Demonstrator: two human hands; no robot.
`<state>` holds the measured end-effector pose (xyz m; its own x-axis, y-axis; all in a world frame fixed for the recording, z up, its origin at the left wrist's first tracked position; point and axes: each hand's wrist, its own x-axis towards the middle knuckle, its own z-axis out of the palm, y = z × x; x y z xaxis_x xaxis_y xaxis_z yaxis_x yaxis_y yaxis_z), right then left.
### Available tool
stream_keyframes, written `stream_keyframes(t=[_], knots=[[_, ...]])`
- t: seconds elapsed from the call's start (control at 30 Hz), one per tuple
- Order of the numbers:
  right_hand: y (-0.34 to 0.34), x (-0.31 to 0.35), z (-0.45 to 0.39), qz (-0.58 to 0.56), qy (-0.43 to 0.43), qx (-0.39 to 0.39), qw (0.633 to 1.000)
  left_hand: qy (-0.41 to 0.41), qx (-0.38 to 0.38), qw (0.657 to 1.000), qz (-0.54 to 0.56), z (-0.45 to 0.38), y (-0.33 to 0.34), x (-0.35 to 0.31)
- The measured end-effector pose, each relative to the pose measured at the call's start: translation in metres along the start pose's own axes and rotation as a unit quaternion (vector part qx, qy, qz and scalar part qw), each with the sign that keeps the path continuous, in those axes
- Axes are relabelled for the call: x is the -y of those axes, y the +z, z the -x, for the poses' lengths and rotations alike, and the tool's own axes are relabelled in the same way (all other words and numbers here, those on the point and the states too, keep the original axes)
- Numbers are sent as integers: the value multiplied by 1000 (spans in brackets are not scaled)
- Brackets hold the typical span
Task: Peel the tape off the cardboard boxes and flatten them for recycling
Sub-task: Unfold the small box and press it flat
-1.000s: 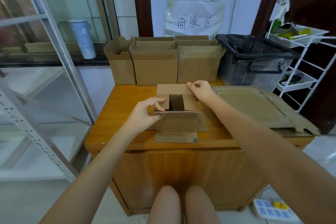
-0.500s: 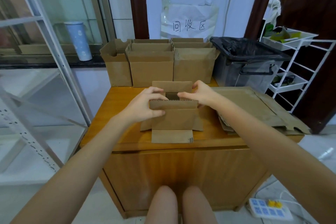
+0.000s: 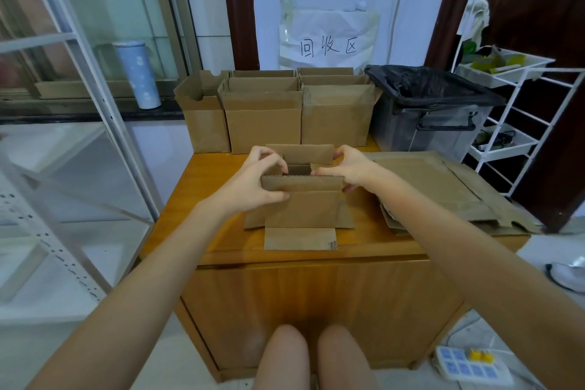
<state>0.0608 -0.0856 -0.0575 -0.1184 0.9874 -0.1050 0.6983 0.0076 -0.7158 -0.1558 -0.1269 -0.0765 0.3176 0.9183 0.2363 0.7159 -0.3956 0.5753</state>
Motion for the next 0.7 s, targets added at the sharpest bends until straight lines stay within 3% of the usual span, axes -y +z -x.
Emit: stream_keyframes(t=[0.33,0.7], knots=[[-1,7,5,5,7,-3,1000,-27,-161,985,59,11,18,12],[-8,4,5,-34,13,11,999,-36,-157,978,135,10,27,18]])
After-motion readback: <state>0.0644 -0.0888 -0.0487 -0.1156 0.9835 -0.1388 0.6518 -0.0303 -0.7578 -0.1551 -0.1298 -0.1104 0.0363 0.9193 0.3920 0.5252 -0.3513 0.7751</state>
